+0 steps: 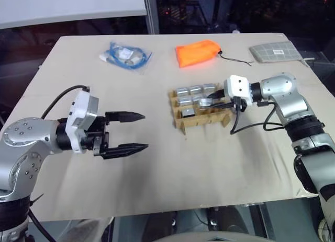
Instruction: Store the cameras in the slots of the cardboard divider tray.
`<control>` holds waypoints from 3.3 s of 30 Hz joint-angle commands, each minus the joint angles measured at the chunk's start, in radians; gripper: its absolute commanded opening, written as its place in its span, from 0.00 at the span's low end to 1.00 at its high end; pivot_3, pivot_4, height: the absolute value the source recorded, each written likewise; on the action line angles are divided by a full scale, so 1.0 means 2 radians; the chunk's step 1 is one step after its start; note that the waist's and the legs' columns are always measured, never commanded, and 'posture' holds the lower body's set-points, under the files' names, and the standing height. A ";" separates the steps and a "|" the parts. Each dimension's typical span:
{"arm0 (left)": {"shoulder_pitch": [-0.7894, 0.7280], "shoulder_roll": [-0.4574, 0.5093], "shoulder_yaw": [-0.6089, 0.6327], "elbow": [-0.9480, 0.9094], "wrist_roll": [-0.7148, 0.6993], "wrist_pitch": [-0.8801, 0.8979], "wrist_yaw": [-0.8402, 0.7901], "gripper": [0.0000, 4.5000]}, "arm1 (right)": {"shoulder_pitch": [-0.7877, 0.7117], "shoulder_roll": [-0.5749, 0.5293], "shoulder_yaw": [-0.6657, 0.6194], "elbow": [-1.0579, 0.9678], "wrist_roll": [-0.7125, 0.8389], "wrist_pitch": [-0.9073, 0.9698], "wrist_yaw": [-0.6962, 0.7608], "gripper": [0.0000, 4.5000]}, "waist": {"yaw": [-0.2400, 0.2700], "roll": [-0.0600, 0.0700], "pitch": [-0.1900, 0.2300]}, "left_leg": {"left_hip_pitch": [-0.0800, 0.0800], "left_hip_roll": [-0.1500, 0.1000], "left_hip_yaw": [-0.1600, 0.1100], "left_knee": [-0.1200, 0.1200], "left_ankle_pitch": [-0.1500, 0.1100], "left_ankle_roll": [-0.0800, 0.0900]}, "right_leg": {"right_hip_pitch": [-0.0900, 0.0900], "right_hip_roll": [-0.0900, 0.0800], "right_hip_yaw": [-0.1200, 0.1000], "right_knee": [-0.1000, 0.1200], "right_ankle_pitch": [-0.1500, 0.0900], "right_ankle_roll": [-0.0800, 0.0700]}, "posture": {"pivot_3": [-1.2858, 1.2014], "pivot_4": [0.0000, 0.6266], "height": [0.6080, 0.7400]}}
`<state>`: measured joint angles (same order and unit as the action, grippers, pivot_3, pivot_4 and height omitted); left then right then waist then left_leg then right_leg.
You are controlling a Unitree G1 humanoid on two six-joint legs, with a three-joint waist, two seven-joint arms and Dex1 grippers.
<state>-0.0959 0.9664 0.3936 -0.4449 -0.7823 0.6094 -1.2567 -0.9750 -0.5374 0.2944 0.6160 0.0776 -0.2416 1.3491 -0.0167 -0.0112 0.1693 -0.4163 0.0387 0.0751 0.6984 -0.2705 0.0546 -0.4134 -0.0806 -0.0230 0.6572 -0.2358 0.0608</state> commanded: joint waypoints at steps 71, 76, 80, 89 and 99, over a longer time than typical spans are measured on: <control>-0.135 0.019 -0.107 0.096 0.034 0.000 0.006 0.94 | 0.134 -0.060 -0.176 0.008 0.041 0.109 -0.094 0.43 | 0.003 0.001 0.001 | 0.000 -0.001 0.001 -0.007 0.001 -0.002 | 0.000 0.000 0.000 -0.005 0.000 0.000 | 0.52 0.24 1.00; -0.199 -0.024 -0.160 0.134 0.026 0.100 0.066 0.94 | 0.170 -0.061 -0.177 -0.134 0.002 0.016 -0.184 0.43 | 0.001 0.001 0.001 | 0.001 -0.001 0.001 -0.006 0.001 -0.002 | 0.000 0.000 0.000 -0.005 0.000 0.000 | 0.52 0.24 1.00; -0.252 -0.073 -0.173 0.151 0.000 0.152 0.085 0.94 | 0.194 -0.043 -0.139 -0.238 -0.017 -0.025 -0.200 0.43 | 0.001 0.001 0.001 | 0.000 -0.001 0.001 -0.006 0.001 -0.002 | 0.000 0.001 0.000 -0.005 0.000 0.000 | 0.52 0.24 1.00; -0.326 -0.136 -0.205 0.192 0.004 0.173 0.078 0.94 | 0.172 0.018 -0.042 -0.320 -0.088 -0.121 -0.241 0.43 | 0.003 0.001 0.002 | 0.000 -0.001 0.000 -0.006 0.001 -0.002 | 0.000 0.001 0.000 -0.005 0.000 0.000 | 0.52 0.24 1.00; -0.330 -0.155 -0.205 0.199 0.010 0.171 0.084 0.94 | 0.168 0.035 -0.027 -0.339 -0.101 -0.116 -0.266 0.43 | 0.002 0.000 0.002 | 0.000 -0.001 0.000 -0.006 0.001 -0.002 | 0.000 0.001 0.000 -0.005 0.000 0.000 | 0.52 0.24 1.00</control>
<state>-0.7317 0.6572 -0.0384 -0.0390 -0.7541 0.9580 -1.0913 -0.6177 -0.4691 0.2401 -0.0072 -0.1311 -0.4675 0.8347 -0.0118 -0.0103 0.1725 -0.4159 0.0368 0.0748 0.6871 -0.2679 0.0499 -0.4137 -0.0793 -0.0234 0.6481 -0.2355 0.0613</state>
